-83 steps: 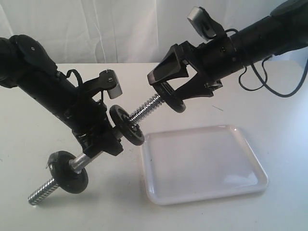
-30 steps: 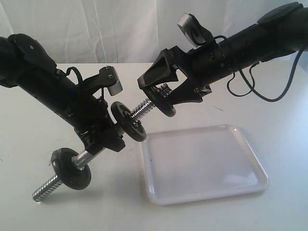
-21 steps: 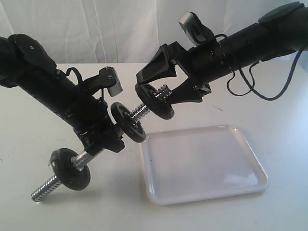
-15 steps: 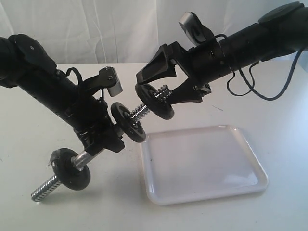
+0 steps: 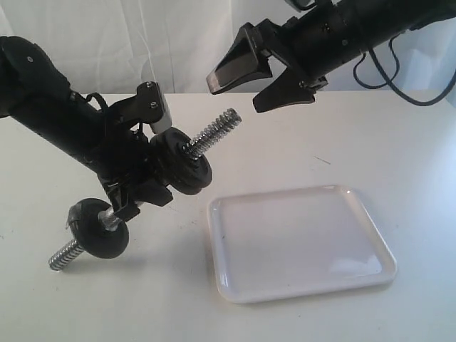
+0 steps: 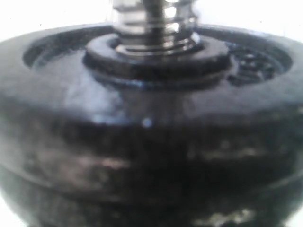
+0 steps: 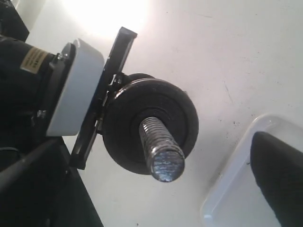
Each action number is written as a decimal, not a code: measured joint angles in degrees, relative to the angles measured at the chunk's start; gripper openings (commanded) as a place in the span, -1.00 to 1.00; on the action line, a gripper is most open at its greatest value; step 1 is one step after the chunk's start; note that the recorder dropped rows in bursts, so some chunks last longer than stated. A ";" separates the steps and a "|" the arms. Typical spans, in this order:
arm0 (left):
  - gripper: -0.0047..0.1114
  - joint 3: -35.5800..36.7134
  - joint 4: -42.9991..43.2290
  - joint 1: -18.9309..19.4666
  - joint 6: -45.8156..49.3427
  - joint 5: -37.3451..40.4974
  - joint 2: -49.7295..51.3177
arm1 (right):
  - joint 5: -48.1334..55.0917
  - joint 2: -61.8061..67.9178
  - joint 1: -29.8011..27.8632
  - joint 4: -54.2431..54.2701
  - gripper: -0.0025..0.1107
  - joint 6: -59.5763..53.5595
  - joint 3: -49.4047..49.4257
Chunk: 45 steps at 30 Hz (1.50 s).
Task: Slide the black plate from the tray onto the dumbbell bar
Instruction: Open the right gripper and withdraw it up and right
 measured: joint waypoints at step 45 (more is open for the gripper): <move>-0.92 0.04 2.32 0.00 -12.79 -5.70 0.89 | 0.37 -7.33 0.00 -48.30 -0.20 33.40 12.50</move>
